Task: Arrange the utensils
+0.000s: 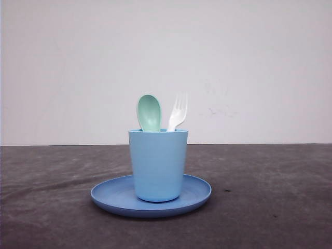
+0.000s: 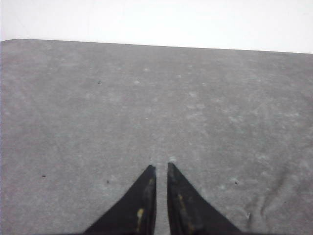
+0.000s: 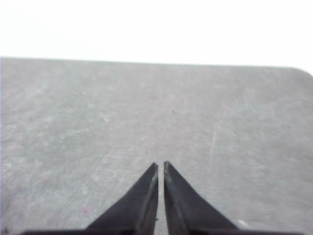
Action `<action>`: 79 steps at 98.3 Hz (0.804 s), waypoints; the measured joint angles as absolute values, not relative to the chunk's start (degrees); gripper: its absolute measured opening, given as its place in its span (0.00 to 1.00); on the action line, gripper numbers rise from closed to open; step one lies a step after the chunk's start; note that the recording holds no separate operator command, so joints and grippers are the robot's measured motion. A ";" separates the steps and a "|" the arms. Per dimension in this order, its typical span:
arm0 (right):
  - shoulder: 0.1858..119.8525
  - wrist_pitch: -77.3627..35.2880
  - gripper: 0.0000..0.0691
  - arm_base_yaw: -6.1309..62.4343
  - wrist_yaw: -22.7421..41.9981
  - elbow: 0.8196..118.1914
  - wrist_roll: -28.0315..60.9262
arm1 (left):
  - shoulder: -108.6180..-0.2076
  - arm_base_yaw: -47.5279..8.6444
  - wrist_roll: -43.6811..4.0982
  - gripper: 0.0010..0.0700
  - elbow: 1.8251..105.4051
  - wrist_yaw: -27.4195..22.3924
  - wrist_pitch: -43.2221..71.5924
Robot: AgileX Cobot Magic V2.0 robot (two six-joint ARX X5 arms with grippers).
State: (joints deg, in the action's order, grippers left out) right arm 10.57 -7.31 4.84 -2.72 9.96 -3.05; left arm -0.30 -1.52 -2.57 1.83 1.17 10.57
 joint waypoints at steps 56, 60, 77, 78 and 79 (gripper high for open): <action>0.27 -9.82 0.03 3.25 -2.81 0.97 -3.18 | -0.30 -1.52 -2.57 0.01 1.83 1.17 10.57; 0.27 -9.72 0.03 3.25 -2.79 0.95 -3.18 | -0.30 -1.52 -2.57 0.01 1.83 1.17 10.57; 0.27 -9.52 0.03 3.25 -2.79 0.93 -3.18 | -0.30 -1.52 -2.57 0.01 1.83 1.17 10.57; 0.27 -9.52 0.03 3.25 -2.79 0.93 -3.18 | -0.30 -1.52 -2.57 0.01 1.83 1.17 10.57; 0.27 -9.54 0.03 3.25 -2.79 0.93 -3.18 | -0.30 -1.52 -2.57 0.01 1.83 1.17 10.57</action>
